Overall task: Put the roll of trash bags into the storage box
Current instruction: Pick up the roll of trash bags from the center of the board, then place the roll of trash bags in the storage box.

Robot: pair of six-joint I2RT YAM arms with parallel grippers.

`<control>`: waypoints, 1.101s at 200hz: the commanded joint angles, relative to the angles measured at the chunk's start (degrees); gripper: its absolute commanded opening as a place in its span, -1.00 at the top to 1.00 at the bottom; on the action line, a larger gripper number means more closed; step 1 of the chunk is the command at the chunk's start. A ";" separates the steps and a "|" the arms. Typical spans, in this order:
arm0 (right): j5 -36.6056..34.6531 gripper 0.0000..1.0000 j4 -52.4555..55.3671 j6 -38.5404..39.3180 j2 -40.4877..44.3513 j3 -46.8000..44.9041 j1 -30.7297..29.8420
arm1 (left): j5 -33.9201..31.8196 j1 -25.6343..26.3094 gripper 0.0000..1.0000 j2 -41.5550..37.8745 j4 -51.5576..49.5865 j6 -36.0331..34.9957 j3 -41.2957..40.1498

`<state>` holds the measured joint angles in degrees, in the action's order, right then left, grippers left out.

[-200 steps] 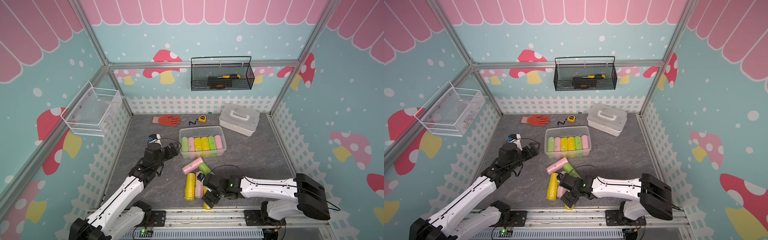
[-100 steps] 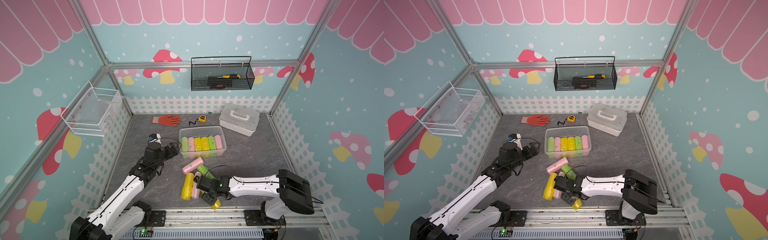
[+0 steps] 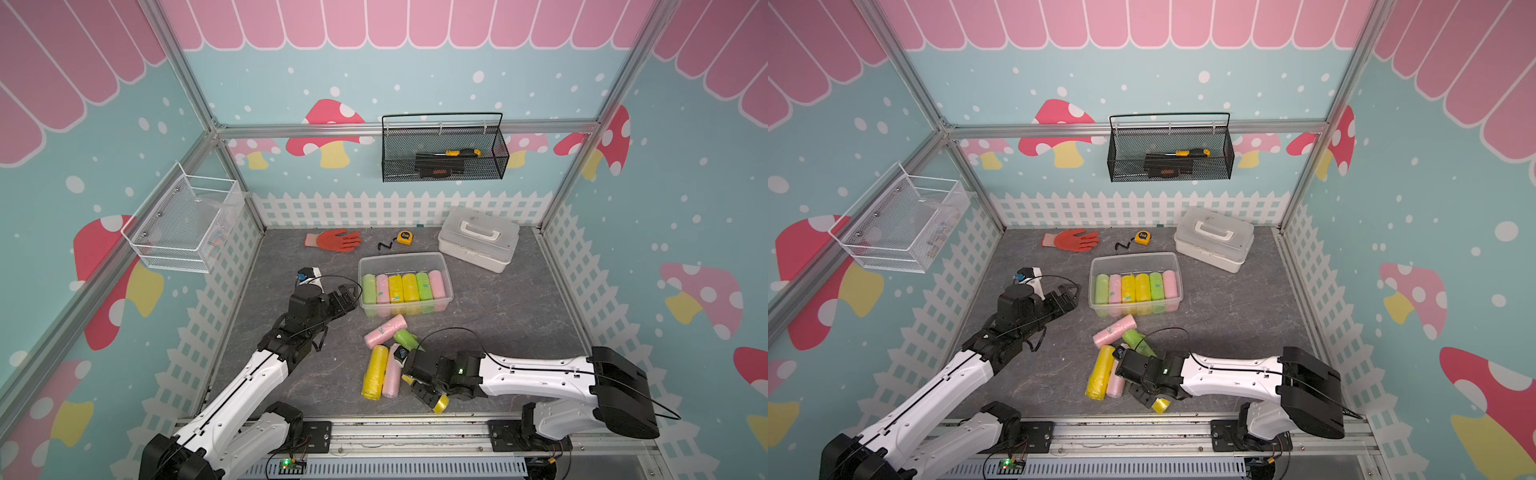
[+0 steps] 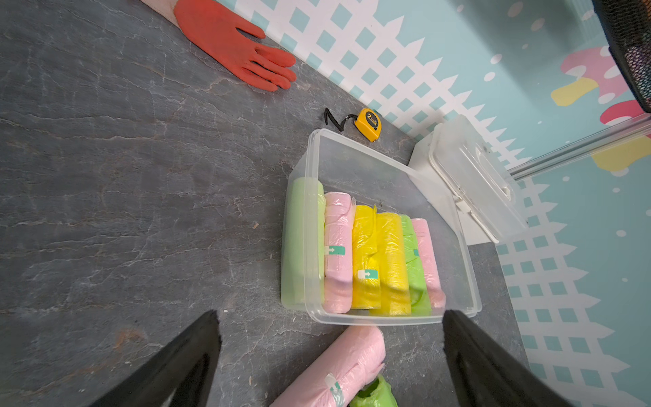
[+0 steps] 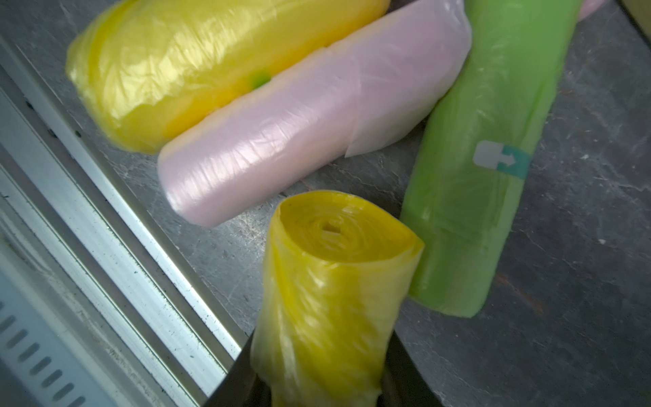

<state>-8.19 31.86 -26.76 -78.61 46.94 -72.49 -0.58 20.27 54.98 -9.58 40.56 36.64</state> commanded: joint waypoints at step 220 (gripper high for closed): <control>-23.59 0.72 13.90 12.13 5.31 38.68 11.27 | 2.83 -2.17 -0.98 2.10 -0.24 1.94 1.60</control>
<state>-33.89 45.34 -16.47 -70.50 82.08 -65.67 1.37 18.65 57.17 -9.58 41.87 36.69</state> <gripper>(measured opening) 0.328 0.988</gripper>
